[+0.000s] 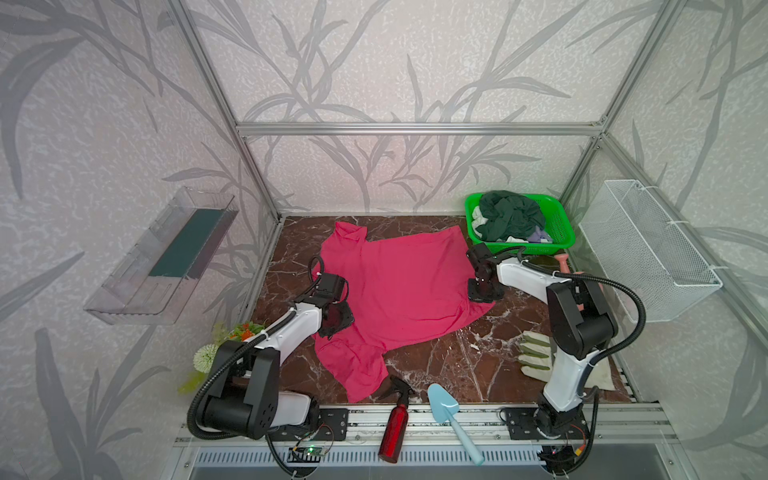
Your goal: Fold and stack the t-shirts
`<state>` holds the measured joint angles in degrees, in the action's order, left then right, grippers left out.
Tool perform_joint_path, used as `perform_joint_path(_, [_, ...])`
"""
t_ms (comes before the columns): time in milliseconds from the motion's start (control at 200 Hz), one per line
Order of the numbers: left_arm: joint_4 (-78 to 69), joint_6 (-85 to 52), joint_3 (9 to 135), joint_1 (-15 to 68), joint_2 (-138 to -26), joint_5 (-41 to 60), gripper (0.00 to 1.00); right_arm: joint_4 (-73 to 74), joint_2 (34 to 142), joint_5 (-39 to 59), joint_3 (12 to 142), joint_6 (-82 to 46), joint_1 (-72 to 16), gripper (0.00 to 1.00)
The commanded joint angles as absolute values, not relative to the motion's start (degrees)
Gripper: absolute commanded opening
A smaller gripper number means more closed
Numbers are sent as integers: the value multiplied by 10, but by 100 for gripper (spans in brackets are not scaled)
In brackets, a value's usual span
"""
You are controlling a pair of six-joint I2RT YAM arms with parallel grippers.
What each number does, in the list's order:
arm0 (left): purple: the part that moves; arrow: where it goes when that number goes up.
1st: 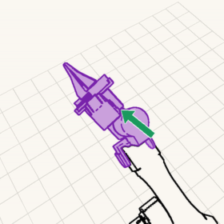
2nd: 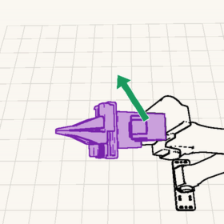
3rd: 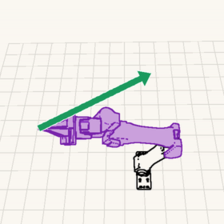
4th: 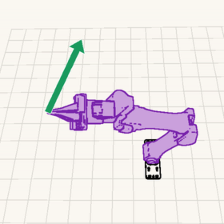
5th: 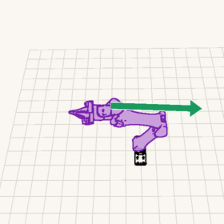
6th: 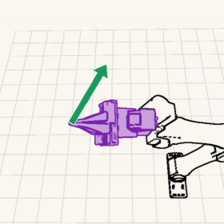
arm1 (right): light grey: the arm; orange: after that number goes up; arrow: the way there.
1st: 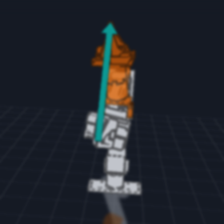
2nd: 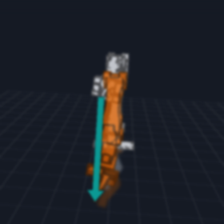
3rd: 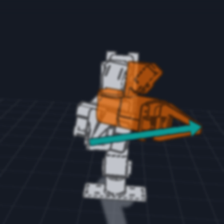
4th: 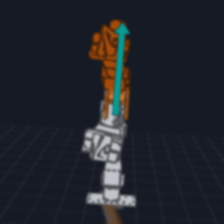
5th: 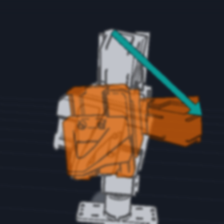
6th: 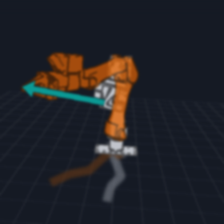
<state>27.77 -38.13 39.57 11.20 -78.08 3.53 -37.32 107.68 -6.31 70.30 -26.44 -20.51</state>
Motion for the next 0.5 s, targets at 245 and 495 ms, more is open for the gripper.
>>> perform_joint_path(245, [275,-378,398,114,-782,37,28,-385,1044,-70,685,-268,-205,0])
perform_joint_path(495, [270,-377,399,115,-785,41,28,-384,962,-81,631,-289,-205,0])
